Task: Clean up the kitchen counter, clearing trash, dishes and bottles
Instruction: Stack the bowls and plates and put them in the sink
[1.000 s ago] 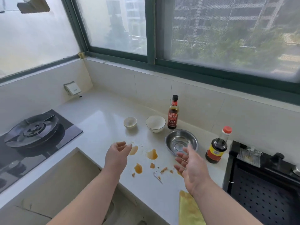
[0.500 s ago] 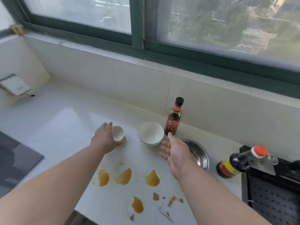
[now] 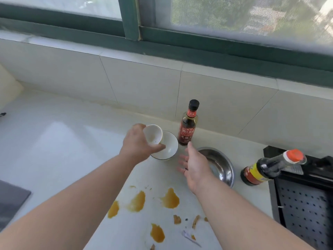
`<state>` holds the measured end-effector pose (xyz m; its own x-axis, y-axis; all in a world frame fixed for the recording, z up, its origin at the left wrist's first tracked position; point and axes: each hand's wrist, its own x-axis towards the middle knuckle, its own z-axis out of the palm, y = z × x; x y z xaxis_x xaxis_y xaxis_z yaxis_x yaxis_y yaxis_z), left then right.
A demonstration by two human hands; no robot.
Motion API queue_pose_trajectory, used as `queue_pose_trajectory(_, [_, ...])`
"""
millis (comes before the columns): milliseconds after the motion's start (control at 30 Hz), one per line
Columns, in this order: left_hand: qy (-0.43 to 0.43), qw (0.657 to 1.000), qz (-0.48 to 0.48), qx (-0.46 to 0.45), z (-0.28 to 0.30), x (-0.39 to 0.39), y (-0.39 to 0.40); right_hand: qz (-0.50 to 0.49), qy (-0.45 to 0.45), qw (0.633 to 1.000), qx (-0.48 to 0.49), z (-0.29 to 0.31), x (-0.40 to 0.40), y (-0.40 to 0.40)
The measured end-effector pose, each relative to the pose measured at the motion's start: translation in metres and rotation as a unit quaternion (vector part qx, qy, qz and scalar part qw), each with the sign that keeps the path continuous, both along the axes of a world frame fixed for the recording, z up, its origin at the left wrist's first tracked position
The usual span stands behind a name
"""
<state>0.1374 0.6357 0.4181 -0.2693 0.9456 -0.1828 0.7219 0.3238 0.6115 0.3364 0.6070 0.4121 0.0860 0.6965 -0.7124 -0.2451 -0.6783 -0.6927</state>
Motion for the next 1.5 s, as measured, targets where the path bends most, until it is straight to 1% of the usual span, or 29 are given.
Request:
queue_pose_trajectory(100, [0.117,0.989,-0.072,-0.06,-0.005,0.032,0.014,-0.011,0.001,1.0,-0.005,0.001,0.002,-0.001])
queue_pose_trajectory(133, [0.139,0.984,-0.077,-0.073,-0.008,0.038,0.015,-0.013,-0.001,1.0,-0.005,0.001,0.002,-0.002])
queue_pose_trajectory(200, [0.148,0.983,-0.063,-0.085,-0.017,0.054,0.021,-0.018,0.001,1.0,0.0,0.0,0.011,0.001])
queue_pose_trajectory(267, [0.134,0.986,-0.035,-0.094,-0.019,0.056,0.024,-0.01,0.001,1.0,-0.003,-0.001,0.012,0.001])
queue_pose_trajectory(367, [0.122,0.987,-0.027,-0.101,-0.022,0.053,0.028,0.002,-0.007,1.0,-0.002,-0.004,0.01,0.005])
queue_pose_trajectory(533, [0.065,0.99,-0.06,-0.109,-0.031,0.04,0.027,0.021,-0.01,1.0,-0.013,-0.011,-0.002,0.016])
queue_pose_trajectory(633, [0.051,0.991,-0.077,-0.101,-0.034,0.035,0.023,0.034,-0.013,0.999,-0.006,-0.013,-0.011,0.022])
queue_pose_trajectory(767, [0.051,0.991,-0.082,-0.09,-0.036,0.035,0.021,0.011,0.004,1.0,-0.012,-0.018,-0.02,0.028])
queue_pose_trajectory(867, [0.047,0.992,-0.08,-0.086,-0.036,0.034,0.021,-0.013,0.033,0.999,-0.012,-0.024,-0.022,0.031])
queue_pose_trajectory(1000, [0.033,0.995,-0.059,-0.076,-0.037,0.036,0.018,-0.031,0.068,0.997,-0.019,-0.03,-0.022,0.035])
queue_pose_trajectory(1133, [0.015,0.996,-0.055,-0.069,-0.036,0.035,0.015,-0.036,0.078,0.996,-0.012,-0.031,-0.021,0.035])
queue_pose_trajectory(1200, [-0.019,0.997,-0.049,-0.057,-0.035,0.031,0.011,-0.038,0.08,0.996,-0.013,-0.029,-0.019,0.033])
queue_pose_trajectory(1300, [-0.092,0.995,-0.008,-0.044,-0.029,0.026,0.001,-0.032,0.064,0.997,-0.004,-0.02,-0.015,0.025])
queue_pose_trajectory(1433, [-0.129,0.99,0.058,-0.015,-0.015,0.029,-0.022,0.0,0.026,1.0,0.018,0.003,-0.002,0.005])
queue_pose_trajectory(1500, [-0.17,0.982,0.082,0.002,-0.007,0.036,-0.035,0.006,0.009,1.0,0.026,0.011,0.01,-0.007])
